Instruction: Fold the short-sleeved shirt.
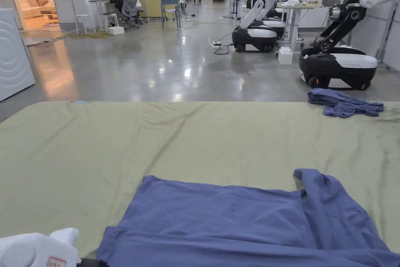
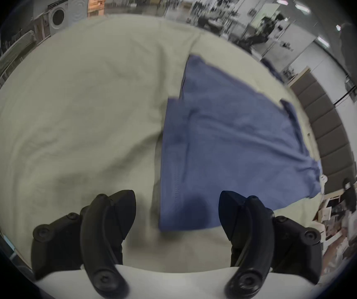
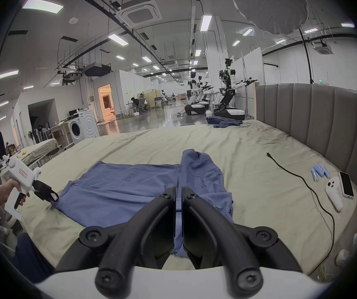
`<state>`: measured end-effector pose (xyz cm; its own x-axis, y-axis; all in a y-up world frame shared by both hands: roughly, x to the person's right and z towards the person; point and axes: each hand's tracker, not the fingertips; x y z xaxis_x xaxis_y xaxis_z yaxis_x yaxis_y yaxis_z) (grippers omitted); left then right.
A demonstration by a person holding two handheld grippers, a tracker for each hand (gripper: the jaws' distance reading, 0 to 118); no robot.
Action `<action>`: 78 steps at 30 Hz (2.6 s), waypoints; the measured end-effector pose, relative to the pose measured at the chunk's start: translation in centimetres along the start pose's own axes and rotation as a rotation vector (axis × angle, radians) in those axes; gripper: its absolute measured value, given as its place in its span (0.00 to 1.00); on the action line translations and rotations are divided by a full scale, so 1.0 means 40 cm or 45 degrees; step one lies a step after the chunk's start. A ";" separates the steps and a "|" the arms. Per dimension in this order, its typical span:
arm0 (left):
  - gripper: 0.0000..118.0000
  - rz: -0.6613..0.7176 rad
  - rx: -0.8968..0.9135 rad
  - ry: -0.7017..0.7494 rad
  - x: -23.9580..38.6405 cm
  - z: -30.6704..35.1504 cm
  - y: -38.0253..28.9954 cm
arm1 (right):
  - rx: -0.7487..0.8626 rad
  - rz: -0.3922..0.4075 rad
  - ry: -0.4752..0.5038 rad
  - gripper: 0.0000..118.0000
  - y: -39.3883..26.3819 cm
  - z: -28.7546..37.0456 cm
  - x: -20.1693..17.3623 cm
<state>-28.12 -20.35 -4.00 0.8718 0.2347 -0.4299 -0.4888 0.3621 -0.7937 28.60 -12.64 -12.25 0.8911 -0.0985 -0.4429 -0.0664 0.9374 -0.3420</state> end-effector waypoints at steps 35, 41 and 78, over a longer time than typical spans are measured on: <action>0.03 -0.142 0.279 -0.082 0.117 0.341 -0.190 | -0.651 -0.171 0.123 0.10 0.060 -0.047 0.155; 0.03 -0.098 0.082 0.004 0.070 0.261 -0.302 | -0.774 -0.170 0.055 0.10 -0.029 0.024 0.155; 0.00 -0.105 0.407 0.000 0.095 0.093 0.326 | 0.017 -0.036 0.094 0.09 0.152 -0.024 -0.022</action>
<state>-31.30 -11.38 -14.39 0.9089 0.1924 -0.3699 -0.4012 0.6449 -0.6505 26.98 -7.17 -14.76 0.8569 -0.1493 -0.4934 -0.0349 0.9382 -0.3444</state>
